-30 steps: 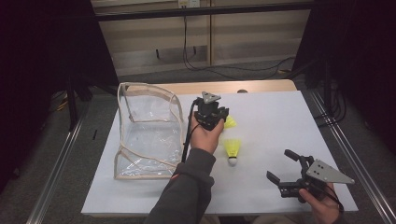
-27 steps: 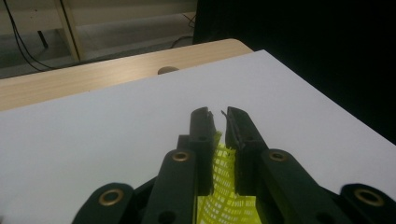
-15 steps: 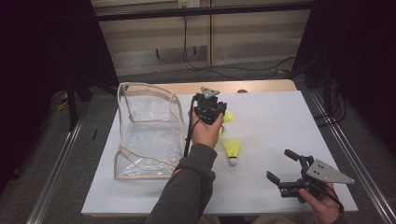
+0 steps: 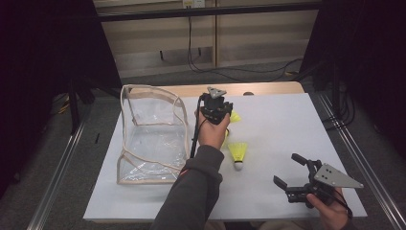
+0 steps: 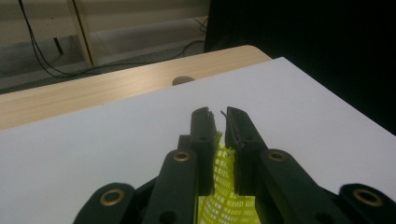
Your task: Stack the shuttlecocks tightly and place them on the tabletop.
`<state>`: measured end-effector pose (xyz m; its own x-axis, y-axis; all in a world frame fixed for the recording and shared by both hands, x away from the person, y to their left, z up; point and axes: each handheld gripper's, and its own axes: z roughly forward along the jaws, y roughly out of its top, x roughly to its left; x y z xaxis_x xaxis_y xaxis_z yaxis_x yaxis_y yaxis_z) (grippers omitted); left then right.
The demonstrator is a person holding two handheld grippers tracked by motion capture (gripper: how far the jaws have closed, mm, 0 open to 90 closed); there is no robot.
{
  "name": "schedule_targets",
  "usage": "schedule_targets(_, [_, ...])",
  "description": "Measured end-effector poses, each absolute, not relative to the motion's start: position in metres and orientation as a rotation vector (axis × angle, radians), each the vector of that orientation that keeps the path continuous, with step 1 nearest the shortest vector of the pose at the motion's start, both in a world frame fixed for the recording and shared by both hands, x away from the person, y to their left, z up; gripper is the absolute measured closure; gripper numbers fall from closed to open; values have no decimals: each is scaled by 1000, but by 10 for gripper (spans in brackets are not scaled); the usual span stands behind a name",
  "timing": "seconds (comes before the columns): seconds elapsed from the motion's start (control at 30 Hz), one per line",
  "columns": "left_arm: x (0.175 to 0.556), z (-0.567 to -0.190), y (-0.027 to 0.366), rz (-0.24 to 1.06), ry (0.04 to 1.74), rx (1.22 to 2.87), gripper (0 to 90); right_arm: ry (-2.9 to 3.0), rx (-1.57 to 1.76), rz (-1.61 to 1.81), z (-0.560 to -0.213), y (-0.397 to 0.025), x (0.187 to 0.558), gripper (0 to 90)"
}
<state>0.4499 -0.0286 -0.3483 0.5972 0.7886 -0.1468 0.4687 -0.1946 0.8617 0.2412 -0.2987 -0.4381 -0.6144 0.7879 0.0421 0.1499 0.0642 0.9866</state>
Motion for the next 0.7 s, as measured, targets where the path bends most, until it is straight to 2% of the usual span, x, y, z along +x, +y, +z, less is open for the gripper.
schedule_targets(0.7, [480, -373, -22, 506, 1067, 1877, 808, 1824, 935, 1596, -438, -299, 241, 12])
